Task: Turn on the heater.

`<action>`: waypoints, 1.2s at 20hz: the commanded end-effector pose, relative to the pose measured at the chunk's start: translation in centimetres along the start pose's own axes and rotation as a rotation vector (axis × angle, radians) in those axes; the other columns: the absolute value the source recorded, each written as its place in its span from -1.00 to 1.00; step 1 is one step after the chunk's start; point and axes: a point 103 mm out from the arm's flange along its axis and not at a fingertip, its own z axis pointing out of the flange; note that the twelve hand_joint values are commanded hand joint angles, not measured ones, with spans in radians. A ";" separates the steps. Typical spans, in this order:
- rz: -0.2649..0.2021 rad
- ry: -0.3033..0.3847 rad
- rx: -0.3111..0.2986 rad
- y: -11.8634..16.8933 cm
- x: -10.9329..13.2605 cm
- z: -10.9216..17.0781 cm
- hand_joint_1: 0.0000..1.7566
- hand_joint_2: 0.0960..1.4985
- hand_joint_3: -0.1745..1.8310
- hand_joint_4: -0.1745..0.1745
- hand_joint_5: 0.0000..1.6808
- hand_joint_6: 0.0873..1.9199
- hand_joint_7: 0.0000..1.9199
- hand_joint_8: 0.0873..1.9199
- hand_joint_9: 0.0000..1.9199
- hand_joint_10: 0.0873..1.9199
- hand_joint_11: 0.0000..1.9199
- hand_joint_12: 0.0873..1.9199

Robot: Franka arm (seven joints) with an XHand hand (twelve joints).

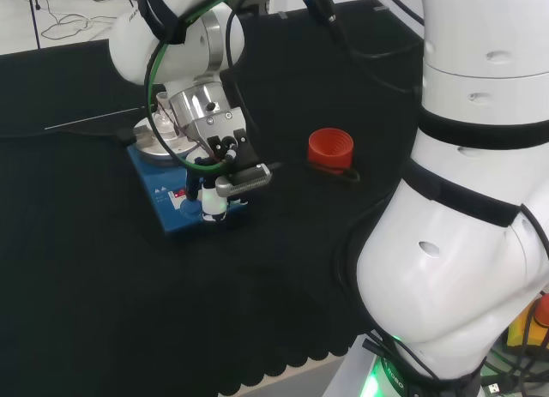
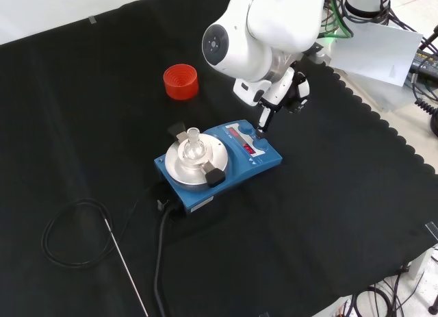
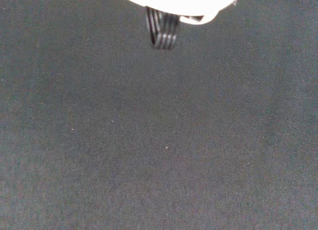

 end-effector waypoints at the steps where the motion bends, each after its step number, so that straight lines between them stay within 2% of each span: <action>1: -0.001 -0.003 0.005 0.4 0.0 0.1 0.58 -0.21 0.22 -0.14 -0.62 -1.00 0.47 0.54 0.50 0.42 0.17 0.33; 20: 0.003 -0.004 0.024 1.1 -0.4 0.4 0.58 -0.22 0.24 -0.15 -0.59 -1.00 0.48 0.54 0.51 0.42 0.17 0.33; 24: 0.000 0.000 0.003 0.5 -0.4 -0.3 0.58 -0.22 0.24 -0.16 -0.58 -1.00 0.48 0.54 0.51 0.42 0.17 0.34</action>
